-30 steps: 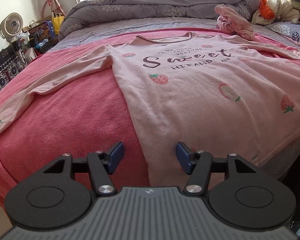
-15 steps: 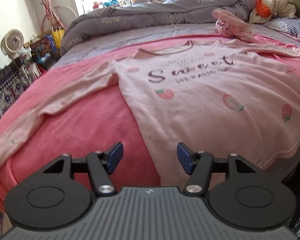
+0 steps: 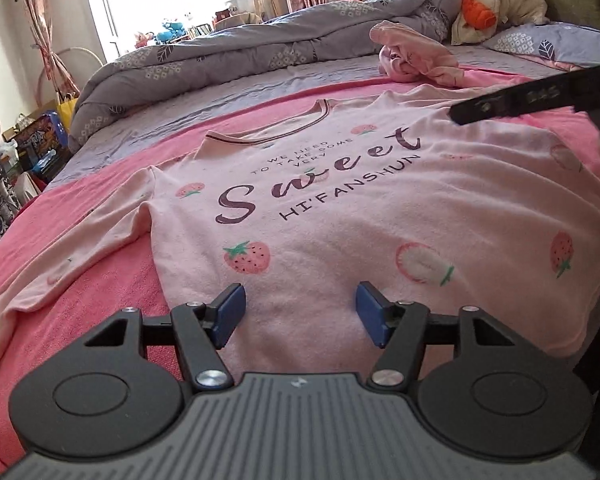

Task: Fold clothes
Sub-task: 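Release the hem and raise the right gripper over the spread shirt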

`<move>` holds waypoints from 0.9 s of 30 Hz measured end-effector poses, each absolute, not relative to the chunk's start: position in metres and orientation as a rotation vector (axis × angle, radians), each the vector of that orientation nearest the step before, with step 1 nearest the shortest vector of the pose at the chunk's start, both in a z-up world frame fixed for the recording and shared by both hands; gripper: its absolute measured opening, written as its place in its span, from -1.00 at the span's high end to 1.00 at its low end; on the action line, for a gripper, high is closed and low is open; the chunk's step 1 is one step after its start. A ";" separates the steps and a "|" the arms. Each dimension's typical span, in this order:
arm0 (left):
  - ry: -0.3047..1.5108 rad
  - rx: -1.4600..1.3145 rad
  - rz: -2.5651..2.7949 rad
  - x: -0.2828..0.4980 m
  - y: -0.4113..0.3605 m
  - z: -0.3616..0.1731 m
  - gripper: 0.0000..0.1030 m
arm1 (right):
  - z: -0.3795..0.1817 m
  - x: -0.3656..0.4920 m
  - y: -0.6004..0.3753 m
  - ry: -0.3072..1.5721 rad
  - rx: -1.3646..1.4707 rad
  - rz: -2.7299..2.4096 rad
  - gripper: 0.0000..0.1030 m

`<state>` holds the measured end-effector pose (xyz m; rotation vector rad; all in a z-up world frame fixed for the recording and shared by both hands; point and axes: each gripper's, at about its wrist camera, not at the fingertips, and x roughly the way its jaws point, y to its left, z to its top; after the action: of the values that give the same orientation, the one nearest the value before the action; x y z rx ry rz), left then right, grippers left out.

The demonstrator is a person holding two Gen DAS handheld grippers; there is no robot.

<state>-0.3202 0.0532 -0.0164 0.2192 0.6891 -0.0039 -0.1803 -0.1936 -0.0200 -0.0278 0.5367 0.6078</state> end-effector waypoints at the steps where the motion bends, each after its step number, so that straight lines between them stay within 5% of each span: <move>1: 0.692 0.207 -0.007 -0.322 0.057 -0.016 -0.30 | -0.027 -0.171 -0.188 0.561 -0.056 0.581 0.42; 9: 0.704 0.217 -0.003 -0.336 0.074 0.002 -0.32 | -0.051 -0.144 -0.224 0.561 -0.251 0.220 0.38; 15: 0.571 0.207 -0.012 -0.295 0.075 0.039 -0.30 | -0.020 -0.143 -0.243 0.562 -0.015 0.437 0.38; 21: 0.734 0.224 0.066 -0.241 0.074 -0.009 -0.31 | -0.033 -0.141 -0.167 0.598 -0.131 0.637 0.35; 27: 0.710 0.129 0.056 -0.271 0.105 -0.015 -0.35 | -0.053 -0.145 -0.190 0.606 -0.155 0.626 0.32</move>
<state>-0.2707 0.1045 -0.0145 0.1290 0.7104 0.0559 -0.1446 -0.1898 -0.0528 -0.1545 0.6064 0.6263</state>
